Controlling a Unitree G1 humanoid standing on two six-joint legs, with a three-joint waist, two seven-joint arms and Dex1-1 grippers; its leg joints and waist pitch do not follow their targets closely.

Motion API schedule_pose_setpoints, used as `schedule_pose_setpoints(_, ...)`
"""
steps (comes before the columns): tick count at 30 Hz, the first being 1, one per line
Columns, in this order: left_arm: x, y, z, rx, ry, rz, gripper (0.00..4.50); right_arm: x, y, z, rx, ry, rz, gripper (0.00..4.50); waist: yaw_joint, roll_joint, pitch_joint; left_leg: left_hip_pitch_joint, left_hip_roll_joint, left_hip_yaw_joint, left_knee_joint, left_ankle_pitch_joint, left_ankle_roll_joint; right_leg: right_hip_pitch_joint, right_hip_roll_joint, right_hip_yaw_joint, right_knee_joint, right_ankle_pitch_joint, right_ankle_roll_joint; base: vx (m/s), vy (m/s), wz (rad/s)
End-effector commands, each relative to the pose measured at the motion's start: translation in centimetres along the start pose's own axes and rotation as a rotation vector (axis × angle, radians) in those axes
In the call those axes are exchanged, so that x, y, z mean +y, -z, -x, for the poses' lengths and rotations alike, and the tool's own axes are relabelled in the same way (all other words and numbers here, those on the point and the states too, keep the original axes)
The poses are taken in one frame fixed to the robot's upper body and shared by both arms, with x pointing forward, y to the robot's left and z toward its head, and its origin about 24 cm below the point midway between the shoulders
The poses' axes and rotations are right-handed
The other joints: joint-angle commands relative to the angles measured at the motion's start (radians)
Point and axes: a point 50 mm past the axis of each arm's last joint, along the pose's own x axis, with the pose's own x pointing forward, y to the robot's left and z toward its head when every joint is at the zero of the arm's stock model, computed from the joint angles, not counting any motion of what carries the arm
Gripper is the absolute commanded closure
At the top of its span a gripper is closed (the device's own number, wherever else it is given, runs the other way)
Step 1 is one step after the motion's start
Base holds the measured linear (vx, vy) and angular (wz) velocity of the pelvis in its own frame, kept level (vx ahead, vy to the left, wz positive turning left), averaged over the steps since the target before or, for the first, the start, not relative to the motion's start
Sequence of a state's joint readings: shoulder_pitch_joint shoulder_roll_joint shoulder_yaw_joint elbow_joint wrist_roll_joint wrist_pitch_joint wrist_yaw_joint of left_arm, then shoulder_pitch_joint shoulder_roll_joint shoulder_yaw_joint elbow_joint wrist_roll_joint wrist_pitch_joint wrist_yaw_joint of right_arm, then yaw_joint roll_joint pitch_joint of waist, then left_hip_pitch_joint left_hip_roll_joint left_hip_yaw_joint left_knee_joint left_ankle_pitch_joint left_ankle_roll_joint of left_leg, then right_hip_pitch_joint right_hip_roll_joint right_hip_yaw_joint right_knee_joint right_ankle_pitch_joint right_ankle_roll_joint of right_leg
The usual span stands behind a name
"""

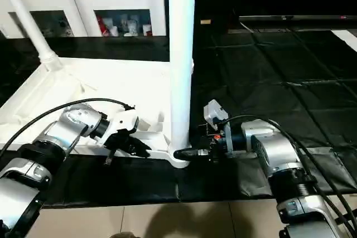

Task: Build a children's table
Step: Rotate leg to tighten

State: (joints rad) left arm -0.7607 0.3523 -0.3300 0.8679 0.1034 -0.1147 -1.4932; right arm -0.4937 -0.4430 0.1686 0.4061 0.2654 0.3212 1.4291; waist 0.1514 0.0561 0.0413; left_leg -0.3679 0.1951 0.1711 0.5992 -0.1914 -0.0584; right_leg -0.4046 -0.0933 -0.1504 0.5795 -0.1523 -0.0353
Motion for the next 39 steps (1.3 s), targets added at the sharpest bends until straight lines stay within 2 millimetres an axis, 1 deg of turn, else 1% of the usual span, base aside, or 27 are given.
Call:
schedule_pose_setpoints(1, 0.2, -1.2, -0.1, 0.01, 0.047, -0.061, 4.5, 0.1, -0.4, -0.4, 0.002, -0.04, 0.01, 1.36, -0.004, -0.019, -0.076, 0.009, 0.048, -0.01, -0.061, -0.116, 0.09, 0.062, -0.078, 0.066, -0.058, -0.254, -0.15, 0.0, 0.0, 0.0)
schedule_pose_setpoints(2, 0.2, -1.2, -0.1, 0.01, 0.048, -0.061, 4.5, 0.1, -0.4, -0.5, 0.003, -0.043, 0.009, 1.36, -0.004, -0.017, -0.076, 0.009, 0.048, -0.009, -0.061, -0.117, 0.09, 0.061, -0.077, 0.066, -0.059, -0.255, -0.149, 0.0, 0.0, 0.0)
schedule_pose_setpoints(3, 0.2, -1.2, -0.1, 0.01, 0.049, -0.061, 4.5, 0.1, -0.4, -0.5, 0.003, -0.046, 0.007, 1.53, -0.004, -0.017, -0.076, 0.009, 0.048, -0.009, -0.061, -0.118, 0.089, 0.062, -0.077, 0.066, -0.059, -0.257, -0.149, 0.0, 0.0, 0.0)
schedule_pose_setpoints(4, 0.2, -1.1, -0.1, 0.01, 0.049, -0.061, 4.5, 0.1, -0.3, -0.5, 0.003, -0.047, 0.007, 1.53, -0.004, -0.017, -0.076, 0.009, 0.048, -0.009, -0.061, -0.119, 0.089, 0.061, -0.077, 0.066, -0.06, -0.258, -0.149, 0.0, 0.0, 0.0)
schedule_pose_setpoints(12, 0.3, -1.1, -0.1, 0.005, 0.027, -0.049, 4.5, 0.2, -0.2, -0.6, 0.008, -0.057, 0.0, 2.25, 0.0, -0.018, -0.077, 0.01, 0.048, -0.009, -0.061, -0.114, 0.088, 0.062, -0.077, 0.067, -0.059, -0.257, -0.147, 0.0, 0.0, 0.0)
schedule_pose_setpoints(14, 0.4, -1.2, -0.2, 0.002, 0.022, -0.046, 4.5, 0.2, -0.1, -0.6, 0.007, -0.057, 0.0, 2.3, 0.002, -0.017, -0.077, 0.01, 0.048, -0.009, -0.061, -0.115, 0.088, 0.061, -0.077, 0.066, -0.059, -0.258, -0.146, 0.0, 0.0, 0.0)
schedule_pose_setpoints(15, 0.6, -1.3, -0.3, -0.016, -0.006, -0.025, 4.5, 0.3, 0.0, -0.7, 0.003, -0.053, 0.001, 2.4, 0.002, -0.018, -0.076, 0.01, 0.048, -0.009, -0.061, -0.118, 0.088, 0.061, -0.077, 0.066, -0.059, -0.261, -0.146, 0.0, 0.0, 0.0)
schedule_pose_setpoints(18, 1.2, -1.8, -0.7, -0.051, -0.071, 0.012, 4.5, 0.5, 0.1, -1.1, -0.019, -0.035, 0.002, 2.42, 0.006, -0.018, -0.074, 0.012, 0.046, -0.008, -0.06, -0.127, 0.085, 0.06, -0.077, 0.065, -0.065, -0.289, -0.139, 0.0, 0.0, 0.0)
schedule_pose_setpoints(19, 1.6, -2.1, -0.9, -0.073, -0.108, 0.029, 4.5, 0.5, 0.1, -1.3, -0.038, -0.005, -0.005, 2.43, 0.005, -0.013, -0.074, 0.014, 0.047, -0.007, -0.061, -0.132, 0.083, 0.058, -0.076, 0.067, -0.066, -0.294, -0.137, 0.0, 0.0, 0.0)
schedule_pose_setpoints(20, 1.8, -2.4, -1.0, -0.093, -0.136, 0.043, 4.5, 0.4, 0.1, -1.4, -0.053, 0.023, -0.012, 2.44, 0.008, -0.016, -0.074, 0.02, 0.048, -0.007, -0.061, -0.141, 0.076, 0.056, -0.076, 0.067, -0.07, -0.307, -0.137, 0.0, 0.0, 0.0)
schedule_pose_setpoints(21, 2.1, -2.7, -1.3, -0.113, -0.159, 0.059, 4.5, 0.2, 0.1, -1.6, -0.063, 0.065, -0.013, 2.45, 0.006, -0.016, -0.073, 0.017, 0.047, -0.007, -0.062, -0.144, 0.074, 0.058, -0.075, 0.066, -0.07, -0.312, -0.136, 0.0, 0.0, 0.0)
schedule_pose_setpoints(22, 2.2, -3.0, -1.4, -0.126, -0.174, 0.07, 4.5, 0.1, 0.1, -1.8, -0.069, 0.092, -0.012, 2.47, 0.003, -0.017, -0.072, 0.014, 0.045, -0.009, -0.064, -0.155, 0.064, 0.061, -0.077, 0.062, -0.074, -0.349, -0.12, 0.0, 0.0, 0.0)
schedule_pose_setpoints(24, 2.5, -3.5, -1.7, -0.152, -0.203, 0.084, 4.5, -0.2, 0.1, -2.2, -0.082, 0.158, -0.019, 2.48, -0.005, -0.016, -0.07, 0.011, 0.043, -0.01, -0.065, -0.162, 0.058, 0.061, -0.076, 0.061, -0.077, -0.37, -0.11, 0.0, 0.0, 0.0)
schedule_pose_setpoints(26, 3.2, -4.8, -2.5, -0.204, -0.261, 0.128, 4.5, -1.0, 0.0, -3.2, -0.113, 0.273, -0.067, 2.5, -0.014, -0.017, -0.071, 0.013, 0.04, -0.011, -0.065, -0.165, 0.05, 0.061, -0.076, 0.058, -0.08, -0.379, -0.106, 0.0, 0.0, 0.0)
schedule_pose_setpoints(27, 3.2, -4.8, -2.5, -0.204, -0.261, 0.128, 4.5, -1.0, 0.0, -3.2, -0.113, 0.273, -0.067, 2.51, -0.017, -0.014, -0.071, 0.012, 0.039, -0.011, -0.065, -0.161, 0.049, 0.062, -0.075, 0.059, -0.08, -0.376, -0.105, 0.0, 0.0, 0.0)
schedule_pose_setpoints(28, 3.5, -5.3, -2.8, -0.222, -0.287, 0.149, 4.5, -1.3, -0.1, -3.7, -0.127, 0.314, -0.086, 2.52, -0.023, -0.017, -0.072, 0.008, 0.037, -0.012, -0.065, -0.158, 0.052, 0.065, -0.074, 0.057, -0.08, -0.367, -0.105, 0.0, 0.0, 0.0)
schedule_pose_setpoints(29, 3.5, -5.3, -2.8, -0.222, -0.287, 0.149, 4.5, -1.3, -0.1, -3.7, -0.127, 0.314, -0.086, 2.52, -0.029, -0.017, -0.073, 0.008, 0.036, -0.011, -0.064, -0.15, 0.054, 0.065, -0.075, 0.058, -0.079, -0.348, -0.111, 0.0, 0.0, 0.0)
schedule_pose_setpoints(30, 3.8, -5.7, -3.1, -0.239, -0.313, 0.176, 4.5, -1.7, -0.3, -4.2, -0.138, 0.362, -0.105, 2.52, -0.035, -0.014, -0.074, 0.005, 0.033, -0.011, -0.062, -0.139, 0.066, 0.068, -0.074, 0.058, -0.077, -0.326, -0.117, 0.0, 0.0, 0.0)
schedule_pose_setpoints(31, 4.3, -6.2, -3.4, -0.246, -0.374, 0.207, 4.5, -2.3, -0.6, -5.2, -0.147, 0.44, -0.126, 2.52, -0.042, -0.015, -0.075, 0.002, 0.033, -0.011, -0.06, -0.129, 0.072, 0.068, -0.073, 0.057, -0.075, -0.307, -0.125, 0.0, 0.0, 0.0)
schedule_pose_setpoints(32, 4.8, -6.7, -3.7, -0.247, -0.445, 0.241, 4.5, -3.0, -1.1, -6.3, -0.153, 0.525, -0.148, 2.52, -0.049, -0.016, -0.074, 0.0, 0.029, -0.009, -0.059, -0.126, 0.073, 0.065, -0.07, 0.056, -0.075, -0.307, -0.128, 0.0, 0.0, 0.0)
schedule_pose_setpoints(33, 4.9, -6.8, -3.7, -0.246, -0.455, 0.245, 4.5, -3.1, -1.1, -6.4, -0.153, 0.536, -0.151, 2.52, -0.054, -0.013, -0.075, 0.001, 0.03, -0.012, -0.06, -0.127, 0.06, 0.064, -0.072, 0.054, -0.071, -0.312, -0.133, 0.0, 0.0, 0.0)
schedule_pose_setpoints(34, 5.2, -7.0, -3.9, -0.243, -0.5, 0.262, 4.5, -3.5, -1.5, -7.2, -0.155, 0.589, -0.164, 2.52, -0.065, -0.016, -0.075, -0.004, 0.024, -0.013, -0.059, -0.111, 0.055, 0.073, -0.071, 0.05, -0.077, -0.325, -0.119, 0.0, 0.0, 0.0)
schedule_pose_setpoints(35, 5.3, -7.1, -3.9, -0.242, -0.513, 0.267, 4.5, -3.6, -1.6, -7.5, -0.153, 0.605, -0.164, 2.52, -0.068, -0.014, -0.073, 0.001, 0.024, -0.011, -0.059, -0.115, 0.058, 0.066, -0.07, 0.051, -0.081, -0.333, -0.118, 0.0, 0.0, 0.0)
schedule_pose_setpoints(36, 5.4, -7.3, -4.0, -0.24, -0.53, 0.274, 4.5, -3.7, -1.8, -7.9, -0.148, 0.629, -0.162, 2.52, -0.07, -0.019, -0.077, -0.001, 0.024, -0.012, -0.058, -0.1, 0.069, 0.072, -0.071, 0.053, -0.075, -0.306, -0.126, 0.0, 0.0, 0.0)
schedule_pose_setpoints(37, 5.4, -7.3, -4.0, -0.24, -0.53, 0.274, 4.5, -3.7, -1.8, -7.9, -0.148, 0.629, -0.162, 2.52, -0.071, -0.017, -0.077, -0.002, 0.026, -0.012, -0.059, -0.089, 0.075, 0.072, -0.071, 0.054, -0.073, -0.283, -0.132, 0.0, 0.0, 0.0)
schedule_pose_setpoints(38, 5.4, -7.3, -4.1, -0.239, -0.532, 0.274, 4.5, -3.7, -1.9, -8.1, -0.151, 0.63, -0.153, 2.52, -0.074, -0.02, -0.079, -0.003, 0.027, -0.011, -0.057, -0.077, 0.091, 0.072, -0.07, 0.056, -0.068, -0.235, -0.145, 0.0, 0.0, 0.0)
schedule_pose_setpoints(39, 5.3, -7.3, -4.1, -0.235, -0.525, 0.267, 4.5, -3.6, -2.2, -8.4, -0.16, 0.613, -0.129, 2.52, -0.074, -0.019, -0.081, -0.001, 0.028, -0.01, -0.055, -0.065, 0.109, 0.071, -0.07, 0.058, -0.062, -0.19, -0.163, 0.0, 0.0, 0.0)
